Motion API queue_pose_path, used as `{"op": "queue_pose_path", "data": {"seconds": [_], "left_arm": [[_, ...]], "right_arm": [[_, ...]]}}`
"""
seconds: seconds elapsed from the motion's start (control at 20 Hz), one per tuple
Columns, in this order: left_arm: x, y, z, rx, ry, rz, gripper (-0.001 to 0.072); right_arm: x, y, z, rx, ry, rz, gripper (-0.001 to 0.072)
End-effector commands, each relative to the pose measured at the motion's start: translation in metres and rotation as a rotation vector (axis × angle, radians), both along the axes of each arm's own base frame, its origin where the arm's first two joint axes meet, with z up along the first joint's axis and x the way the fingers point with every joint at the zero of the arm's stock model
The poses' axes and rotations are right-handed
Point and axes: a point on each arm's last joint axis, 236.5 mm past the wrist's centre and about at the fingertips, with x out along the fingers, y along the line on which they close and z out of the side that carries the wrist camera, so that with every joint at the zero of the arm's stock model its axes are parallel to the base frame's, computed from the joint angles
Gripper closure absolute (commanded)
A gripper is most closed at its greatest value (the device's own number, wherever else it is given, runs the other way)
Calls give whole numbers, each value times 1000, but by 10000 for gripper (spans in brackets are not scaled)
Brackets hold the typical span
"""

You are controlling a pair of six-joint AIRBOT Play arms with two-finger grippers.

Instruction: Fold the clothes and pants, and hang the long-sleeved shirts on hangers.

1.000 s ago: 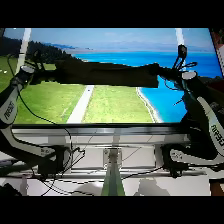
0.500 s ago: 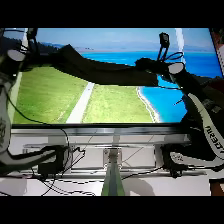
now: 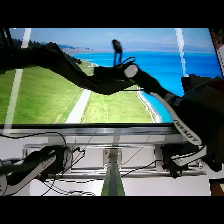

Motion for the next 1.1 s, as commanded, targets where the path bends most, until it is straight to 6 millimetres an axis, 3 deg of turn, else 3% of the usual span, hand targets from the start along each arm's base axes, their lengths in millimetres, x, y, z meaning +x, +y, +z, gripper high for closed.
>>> {"op": "queue_pose_path", "data": {"seconds": [0.0,0.1,0.2,0.3,0.4,0.5,0.55,0.7,0.8,0.9,0.95,1.0,1.05], "left_arm": [[-6,-7,2,-28,13,-19,684],[-3,-7,-12,-35,51,-20,684],[0,-10,-29,-55,101,-25,684],[3,-21,-50,-64,157,-48,684],[12,-43,-73,-84,202,-76,684],[38,-79,-95,-116,186,-67,684],[55,-107,-100,-181,165,-42,684],[99,-183,-94,-384,68,103,684],[102,-235,-99,-377,0,109,684],[97,-270,-115,-353,-36,123,683],[94,-279,-126,-338,-46,137,629],[92,-285,-137,-322,-44,137,294],[90,-288,-144,-309,-38,130,10]], "right_arm": [[-50,76,-4,27,7,108,701],[-49,71,-13,-41,-54,143,700],[-31,42,-23,-129,-79,167,701],[-3,-8,-30,-210,-53,159,701],[27,-74,-36,-297,-10,128,701],[51,-145,-37,-363,47,74,700],[61,-176,-33,-368,75,34,700],[82,-265,-17,-361,138,-100,700],[91,-318,-10,-358,163,-187,700],[93,-356,-13,-365,195,-246,700],[93,-371,-15,-366,209,-269,667],[95,-382,-15,-365,214,-290,507],[96,-390,-15,-368,214,-305,267]]}}
